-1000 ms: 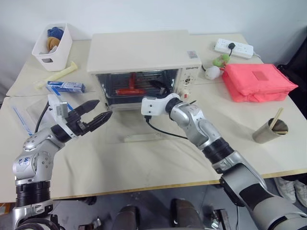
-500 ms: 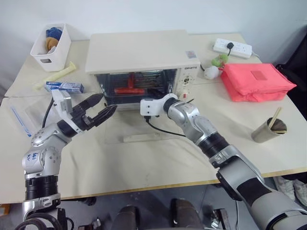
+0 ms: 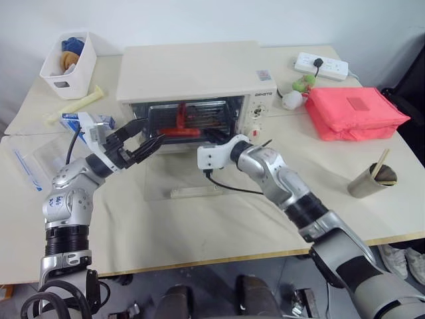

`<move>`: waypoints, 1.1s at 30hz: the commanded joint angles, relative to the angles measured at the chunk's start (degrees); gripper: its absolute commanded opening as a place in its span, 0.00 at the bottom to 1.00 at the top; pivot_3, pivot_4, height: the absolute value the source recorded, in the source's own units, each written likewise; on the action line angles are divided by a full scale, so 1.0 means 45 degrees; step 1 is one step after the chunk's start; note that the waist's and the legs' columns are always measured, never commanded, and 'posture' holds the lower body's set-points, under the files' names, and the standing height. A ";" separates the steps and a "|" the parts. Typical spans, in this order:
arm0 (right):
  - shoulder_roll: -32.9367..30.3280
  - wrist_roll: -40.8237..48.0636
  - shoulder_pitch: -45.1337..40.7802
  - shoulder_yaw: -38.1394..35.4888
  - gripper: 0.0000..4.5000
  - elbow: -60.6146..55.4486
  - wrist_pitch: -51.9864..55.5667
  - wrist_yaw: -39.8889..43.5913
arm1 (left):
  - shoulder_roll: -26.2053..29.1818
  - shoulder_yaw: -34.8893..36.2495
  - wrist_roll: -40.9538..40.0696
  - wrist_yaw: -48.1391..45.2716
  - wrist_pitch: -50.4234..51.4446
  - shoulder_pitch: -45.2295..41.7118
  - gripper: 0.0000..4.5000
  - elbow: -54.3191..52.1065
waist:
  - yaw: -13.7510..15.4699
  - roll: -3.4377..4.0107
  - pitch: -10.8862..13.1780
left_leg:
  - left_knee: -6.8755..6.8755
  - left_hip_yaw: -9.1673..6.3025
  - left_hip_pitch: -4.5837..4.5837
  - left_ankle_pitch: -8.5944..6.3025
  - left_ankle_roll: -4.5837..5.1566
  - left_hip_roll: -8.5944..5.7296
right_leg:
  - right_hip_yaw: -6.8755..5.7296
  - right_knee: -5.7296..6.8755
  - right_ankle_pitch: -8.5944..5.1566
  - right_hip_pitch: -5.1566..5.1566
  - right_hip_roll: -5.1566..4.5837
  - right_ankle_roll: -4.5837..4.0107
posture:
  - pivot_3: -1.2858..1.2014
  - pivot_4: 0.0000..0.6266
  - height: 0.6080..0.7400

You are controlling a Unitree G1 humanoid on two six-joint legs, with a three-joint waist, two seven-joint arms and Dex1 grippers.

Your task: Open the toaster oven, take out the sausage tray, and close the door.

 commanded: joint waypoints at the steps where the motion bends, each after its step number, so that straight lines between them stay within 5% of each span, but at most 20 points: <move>1: -0.0180 0.0320 0.0918 -0.0029 0.01 -0.1975 -0.0462 0.0322 | 0.0301 0.0231 -0.0064 -0.0088 0.0059 0.0026 1.00 -0.0258 | -0.0002 -0.0001 0.0000 | 0.0005 0.0006 0.0001 0.0000 0.0000 0.0001 | 0.0000 0.0000 0.0000 0.0000 0.0000 0.0000 | 0.52 0.24 1.00; 6: -0.0477 0.0275 0.1770 -0.0217 0.01 -0.3170 -0.0507 0.0364 | 0.0555 0.0736 -0.0743 0.0172 0.1068 0.0791 1.00 -0.1190 | 0.0002 -0.0002 -0.0001 | 0.0013 0.0021 0.0013 0.0000 0.0000 0.0007 | 0.0009 0.0003 0.0000 0.0004 0.0000 0.0000 | 0.52 0.24 1.00; 10: -0.1148 0.0105 0.2343 -0.0523 0.01 -0.3783 -0.1035 0.0066 | 0.1026 0.1722 -0.2598 0.1104 0.4014 0.1821 1.00 -0.2449 | 0.0068 -0.0003 -0.0001 | 0.0010 0.0002 0.0012 -0.0001 0.0001 0.0008 | 0.0011 0.0002 0.0000 0.0004 -0.0003 0.0000 | 0.52 0.24 1.00; 14: -0.2152 0.0357 0.3453 -0.0811 0.01 -0.4871 -0.2169 0.0022 | 0.1725 0.3216 -0.5880 0.4230 0.9255 0.2879 1.00 -0.3463 | 0.0114 -0.0005 0.0000 | 0.0000 -0.0062 0.0012 -0.0005 0.0003 0.0007 | 0.0016 0.0000 0.0000 0.0004 -0.0011 0.0000 | 0.52 0.24 1.00; 19: -0.2861 0.0439 0.4086 -0.0994 0.01 -0.5442 -0.2877 0.0397 | 0.1602 0.3578 -0.8521 0.6900 1.2227 0.2935 1.00 -0.3937 | 0.0368 -0.0021 0.0010 | 0.0050 -0.0108 0.0016 -0.0006 0.0003 -0.0001 | 0.0038 0.0001 0.0000 0.0029 -0.0015 0.0000 | 0.52 0.24 1.00; 33: -0.2721 0.0659 0.3413 -0.1145 0.00 -0.5056 -0.4420 0.0159 | 0.1581 0.3176 -1.4171 1.1463 1.2255 0.3468 0.96 -0.3665 | 0.0407 -0.0025 0.0007 | 0.0052 -0.0096 0.0035 -0.0006 -0.0004 -0.0002 | 0.0063 0.0003 0.0000 0.0030 -0.0006 -0.0003 | 0.52 0.24 1.00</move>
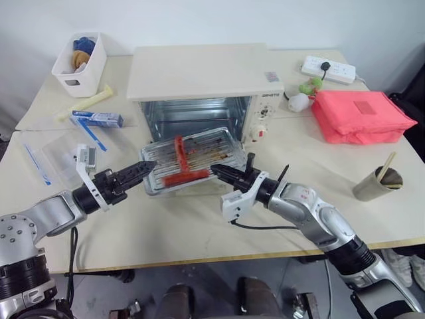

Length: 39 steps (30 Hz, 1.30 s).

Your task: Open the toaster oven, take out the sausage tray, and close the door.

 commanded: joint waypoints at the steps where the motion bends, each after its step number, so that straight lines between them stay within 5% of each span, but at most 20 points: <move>1: 0.0099 0.0367 -0.0597 -0.0161 0.00 -0.0019 -0.0940 -0.0308 | 0.0175 -0.0201 -0.2000 0.1168 -0.0746 0.0289 0.91 0.0042 | 0.0006 0.0000 0.0000 | -0.0001 0.0001 0.0001 0.0000 -0.0001 0.0001 | 0.0000 0.0000 0.0000 0.0000 0.0000 0.0000 | 0.52 0.24 1.00; 5: 0.0097 0.0669 -0.0854 -0.0150 0.00 0.0425 -0.1605 -0.0182 | 0.0397 -0.0796 -0.4196 0.2558 -0.1788 0.0739 0.66 -0.0007 | 0.0011 -0.0001 0.0000 | -0.0003 0.0001 0.0003 0.0000 -0.0001 0.0000 | 0.0004 -0.0002 0.0000 0.0001 -0.0002 0.0000 | 0.52 0.24 1.00; 14: 0.0111 0.1727 -0.1168 -0.0150 0.00 0.0961 -0.3003 0.0084 | 0.0306 -0.1121 -0.4446 0.3272 -0.2385 0.1649 0.04 -0.0517 | 0.0016 -0.0002 -0.0002 | -0.0003 0.0013 0.0004 0.0000 -0.0001 -0.0003 | 0.0013 -0.0014 0.0000 0.0004 0.0004 -0.0001 | 0.52 0.24 1.00; 17: -0.0082 0.3336 -0.1366 0.0070 0.00 0.1184 -0.3690 0.1072 | -0.0537 -0.0695 -0.4446 0.3377 -0.2468 0.1739 0.02 -0.0362 | 0.0015 -0.0002 -0.0002 | -0.0003 0.0021 0.0004 0.0000 -0.0001 -0.0001 | 0.0017 -0.0017 -0.0001 0.0003 0.0006 -0.0001 | 0.52 0.24 1.00; 20: -0.0638 0.6174 -0.1175 0.0350 0.19 0.1440 -0.4019 0.3090 | -0.0592 -0.0432 -0.4446 0.2788 -0.1675 0.1872 0.00 -0.0181 | 0.0020 -0.0013 -0.0006 | -0.0004 0.0032 0.0006 0.0000 0.0000 0.0002 | 0.0020 -0.0033 -0.0001 0.0010 0.0008 -0.0001 | 0.52 0.24 1.00; 28: -0.1453 0.9419 -0.0667 -0.0051 0.76 0.1663 -0.4267 0.5201 | -0.0573 0.0809 -0.4446 0.0079 -0.0636 0.3871 0.00 -0.0631 | 0.0007 -0.0012 -0.0006 | -0.0022 0.0037 0.0017 -0.0001 0.0002 0.0009 | 0.0025 -0.0044 -0.0002 0.0010 0.0011 -0.0003 | 0.52 0.24 1.00; 31: -0.2067 1.0574 -0.0084 -0.0882 0.98 0.2036 -0.3850 0.5765 | -0.1371 0.1945 -0.4446 -0.0772 -0.1185 0.5961 0.00 -0.1484 | 0.0014 -0.0012 -0.0006 | -0.0023 0.0040 0.0012 -0.0006 0.0010 0.0010 | 0.0029 -0.0069 -0.0002 0.0018 0.0004 -0.0004 | 0.52 0.24 1.00; 36: -0.2207 1.2227 0.0265 -0.2251 0.99 0.2929 -0.2147 0.6372 | -0.3267 0.3223 -0.4446 -0.0867 -0.2651 0.7617 0.00 -0.2488 | 0.0081 -0.0021 -0.0004 | 0.0004 0.0069 0.0010 -0.0018 0.0031 0.0022 | 0.0035 -0.0151 0.0005 0.0047 0.0007 -0.0015 | 0.52 0.24 1.00; 39: -0.2427 1.3221 0.0388 -0.2714 0.85 0.3800 0.0106 0.7423 | -0.4652 0.3701 -0.4446 -0.0909 -0.3611 0.8505 0.00 -0.3411 | 0.0160 -0.0022 -0.0005 | 0.0038 0.0069 0.0018 -0.0024 0.0038 0.0020 | 0.0038 -0.0172 0.0006 0.0069 0.0003 -0.0022 | 0.52 0.24 1.00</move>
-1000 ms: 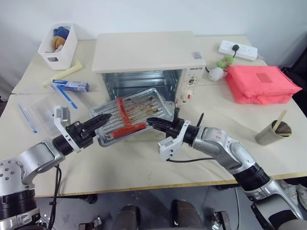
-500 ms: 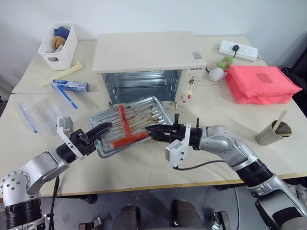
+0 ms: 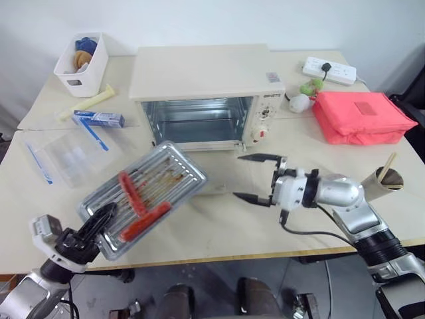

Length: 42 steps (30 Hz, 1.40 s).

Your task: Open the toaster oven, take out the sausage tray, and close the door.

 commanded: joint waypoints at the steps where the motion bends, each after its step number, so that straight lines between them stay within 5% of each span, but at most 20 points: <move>1: -0.0296 0.1123 0.0070 -0.0709 0.79 0.1006 0.2043 0.1237 | -0.1511 0.0845 -0.0194 -0.0287 -0.1246 0.0836 0.00 -0.1463 | 0.0036 -0.0001 -0.0001 | 0.0010 0.0002 0.0003 -0.0009 0.0007 0.0002 | 0.0000 -0.0013 0.0002 0.0011 0.0002 -0.0003 | 0.52 0.24 1.00; 12: 0.0431 0.0113 -0.1286 -0.0595 0.01 0.4774 0.3549 0.3654 | -0.4906 0.1075 -0.0194 0.0401 -0.4318 0.2029 0.00 -0.3256 | 0.0222 0.0001 -0.0002 | 0.0115 0.0028 0.0006 -0.0102 0.0055 0.0020 | -0.0027 -0.0140 0.0022 0.0108 0.0014 -0.0031 | 0.52 0.24 1.00; 18: 0.1496 -0.0576 -0.2081 -0.0624 0.01 0.6117 0.2893 0.3951 | -0.5506 0.1119 -0.0194 0.1221 -0.5352 0.1463 0.00 -0.3460 | 0.0190 0.0001 -0.0002 | 0.0117 0.0030 -0.0002 -0.0112 0.0069 0.0016 | -0.0027 -0.0194 0.0043 0.0120 0.0015 -0.0014 | 0.52 0.24 1.00; 23: 0.2294 0.0872 -0.1900 -0.1539 0.01 0.4940 0.3015 0.4717 | -0.5448 0.1246 -0.0194 0.1800 -0.5786 0.1031 0.00 -0.3570 | 0.0201 0.0003 0.0000 | 0.0117 0.0032 -0.0006 -0.0114 0.0064 0.0023 | -0.0038 -0.0200 0.0045 0.0124 0.0025 -0.0010 | 0.52 0.24 1.00; 30: 0.2434 0.3449 -0.2008 -0.2976 0.01 0.0937 0.7140 0.3980 | -0.4906 0.1574 -0.0194 0.2067 -0.5214 0.1211 0.00 -0.3317 | 0.0231 0.0004 0.0000 | 0.0118 0.0000 -0.0014 -0.0123 0.0062 0.0028 | -0.0041 -0.0213 0.0048 0.0126 0.0020 -0.0004 | 0.52 0.24 1.00; 37: 0.2945 0.4414 -0.2911 -0.4256 0.01 0.0387 0.8629 0.2578 | -0.4136 0.1389 -0.0194 0.1669 -0.4294 0.1263 0.00 -0.3067 | 0.0212 0.0005 0.0000 | 0.0114 -0.0003 -0.0013 -0.0144 0.0054 0.0039 | -0.0046 -0.0218 0.0045 0.0124 0.0022 -0.0010 | 0.52 0.24 1.00; 42: 0.1825 0.4775 -0.2279 -0.4542 0.01 -0.0535 1.0009 0.3108 | -0.2709 0.1271 -0.0194 0.1536 -0.3203 0.0839 0.00 -0.2442 | 0.0272 0.0011 0.0004 | 0.0111 -0.0023 -0.0032 -0.0148 0.0059 0.0041 | -0.0060 -0.0227 0.0043 0.0121 0.0016 -0.0014 | 0.52 0.24 1.00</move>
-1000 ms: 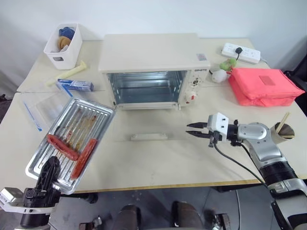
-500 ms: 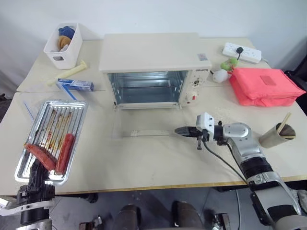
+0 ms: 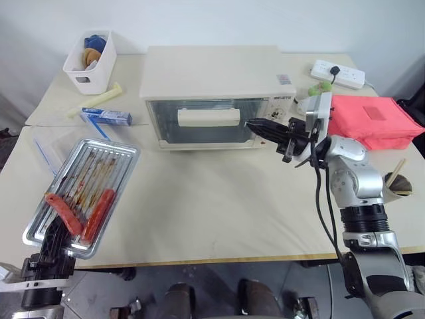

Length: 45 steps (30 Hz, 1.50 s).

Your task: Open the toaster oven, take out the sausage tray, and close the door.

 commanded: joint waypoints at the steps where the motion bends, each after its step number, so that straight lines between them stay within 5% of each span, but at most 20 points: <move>1: -0.1171 0.0350 0.0747 -0.0673 0.01 -0.1189 0.0827 0.0413 | 0.1175 -0.0133 -0.0177 -0.0579 0.1190 -0.0196 0.00 0.0484 | 0.0000 0.0001 0.0000 | 0.0000 0.0000 -0.0001 -0.0003 0.0006 -0.0003 | 0.0001 0.0001 0.0000 0.0000 -0.0002 0.0000 | 0.52 0.24 1.00; 6: -0.2404 0.0512 0.2246 -0.1315 0.19 -0.2379 0.1449 0.0556 | 0.2837 -0.0711 -0.0177 -0.1135 0.2821 -0.0558 0.00 0.1651 | -0.0062 0.0024 0.0013 | -0.0007 0.0022 -0.0005 -0.0026 0.0043 -0.0022 | 0.0006 0.0009 0.0000 0.0011 -0.0004 0.0000 | 0.52 0.24 1.00; 10: -0.2951 0.0499 0.3953 -0.2022 0.49 -0.3557 0.1210 0.0518 | 0.4056 -0.1417 -0.0177 -0.1162 0.3925 -0.1244 0.00 0.2875 | -0.0088 0.0031 0.0016 | -0.0010 0.0044 0.0011 -0.0036 0.0035 -0.0006 | 0.0007 0.0017 0.0002 0.0007 0.0010 0.0004 | 0.52 0.24 1.00; 14: -0.3114 0.0026 0.7989 -0.3339 0.81 -0.6443 0.0669 -0.0037 | 0.5689 -0.3474 -0.0177 -0.0414 0.5128 -0.4256 0.00 0.5388 | 0.0368 0.0057 0.0013 | -0.0003 0.0058 0.0006 -0.0021 0.0017 -0.0028 | -0.0009 0.0029 0.0000 0.0004 0.0014 0.0004 | 0.52 0.24 1.00; 17: -0.3242 -0.0341 0.9306 -0.3873 0.99 -0.7199 0.0056 -0.0179 | 0.6428 -0.4856 -0.0177 -0.0296 0.5883 -0.5623 0.00 0.6666 | 0.0254 0.0069 0.0012 | -0.0010 0.0047 0.0013 -0.0009 0.0014 -0.0023 | 0.0020 0.0053 0.0009 0.0013 0.0014 0.0017 | 0.52 0.24 1.00; 25: -0.3231 -0.0244 1.1321 -0.5199 0.99 -0.8369 -0.0045 -0.0692 | 0.6940 -0.8179 0.1690 -0.0839 0.6972 -0.9397 0.00 0.9006 | 0.0286 0.0072 0.0006 | -0.0012 0.0071 0.0026 0.0015 0.0031 -0.0050 | 0.0074 0.0060 0.0052 -0.0003 0.0017 0.0079 | 0.52 0.24 1.00; 38: -0.3047 -0.0177 1.3407 -0.5864 0.99 -0.9199 -0.0201 -0.1039 | 0.4575 -0.9878 0.8043 -0.3688 0.6451 -1.2686 0.00 1.0016 | 0.0524 0.0079 0.0003 | -0.0006 0.0156 0.0020 0.0037 0.0048 -0.0073 | 0.0065 0.0043 0.0059 0.0023 0.0005 0.0092 | 0.52 0.24 1.00; 45: -0.3116 -0.0204 1.3259 -0.5475 1.00 -0.9207 -0.0185 -0.1074 | 0.4883 -0.9840 0.9954 -0.4513 0.6442 -1.2620 0.43 0.8761 | 0.0543 0.0077 0.0004 | -0.0018 0.0159 0.0011 0.0038 0.0049 -0.0073 | 0.0067 0.0022 0.0078 0.0015 0.0005 0.0127 | 0.52 0.24 1.00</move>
